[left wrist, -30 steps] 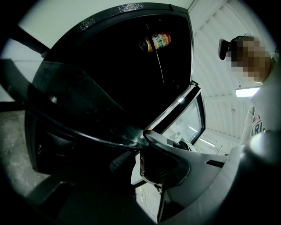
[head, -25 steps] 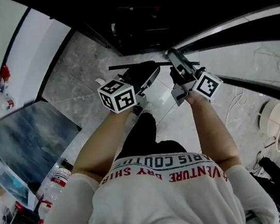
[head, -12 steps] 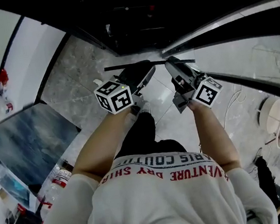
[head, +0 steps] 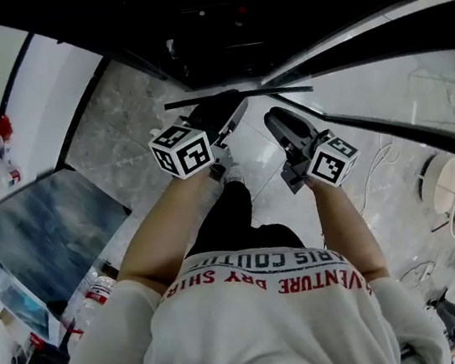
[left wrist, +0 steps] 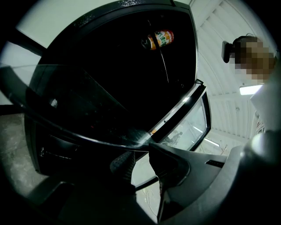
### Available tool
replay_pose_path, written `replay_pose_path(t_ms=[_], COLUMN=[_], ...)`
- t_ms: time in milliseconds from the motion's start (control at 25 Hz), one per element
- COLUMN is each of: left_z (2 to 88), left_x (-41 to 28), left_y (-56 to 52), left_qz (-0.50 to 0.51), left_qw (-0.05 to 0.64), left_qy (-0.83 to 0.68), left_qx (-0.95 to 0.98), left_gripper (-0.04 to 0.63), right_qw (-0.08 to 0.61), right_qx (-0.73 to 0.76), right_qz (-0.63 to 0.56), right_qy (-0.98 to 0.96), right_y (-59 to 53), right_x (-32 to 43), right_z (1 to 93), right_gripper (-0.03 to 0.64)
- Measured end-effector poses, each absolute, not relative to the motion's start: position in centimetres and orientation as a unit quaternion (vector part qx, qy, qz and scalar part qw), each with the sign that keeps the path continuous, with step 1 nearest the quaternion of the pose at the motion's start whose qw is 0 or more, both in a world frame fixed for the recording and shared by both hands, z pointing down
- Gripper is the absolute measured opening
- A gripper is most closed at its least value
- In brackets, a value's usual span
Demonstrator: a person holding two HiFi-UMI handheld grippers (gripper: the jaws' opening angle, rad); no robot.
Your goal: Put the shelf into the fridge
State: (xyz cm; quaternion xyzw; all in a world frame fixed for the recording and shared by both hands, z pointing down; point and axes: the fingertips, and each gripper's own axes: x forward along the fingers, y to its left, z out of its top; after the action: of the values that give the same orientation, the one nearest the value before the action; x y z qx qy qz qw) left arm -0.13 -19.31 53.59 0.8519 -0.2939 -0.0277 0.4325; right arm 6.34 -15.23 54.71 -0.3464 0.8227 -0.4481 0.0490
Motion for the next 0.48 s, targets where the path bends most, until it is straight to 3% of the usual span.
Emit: replay_pose_path(t_ms=[240, 480], left_z=[53.4, 53.3], left_x=[-0.3, -0.2], left_y=[-21.0, -22.7], left_qz=[-0.027, -0.026], left_qw=[0.423, 0.415], left_qy=[-0.299, -0.304], left_qx=[0.855, 0.857], left_gripper=[0.116, 0.117], right_qw=[0.007, 0.006], right_qx=[-0.359, -0.346], right_qz=[-0.421, -0.393], right_qy=[0.833, 0.852], right_y=[-15.6, -16.0], right_x=[5.8, 4.8], right_z=[53.5, 51.6], right_gripper=[0.047, 0.038])
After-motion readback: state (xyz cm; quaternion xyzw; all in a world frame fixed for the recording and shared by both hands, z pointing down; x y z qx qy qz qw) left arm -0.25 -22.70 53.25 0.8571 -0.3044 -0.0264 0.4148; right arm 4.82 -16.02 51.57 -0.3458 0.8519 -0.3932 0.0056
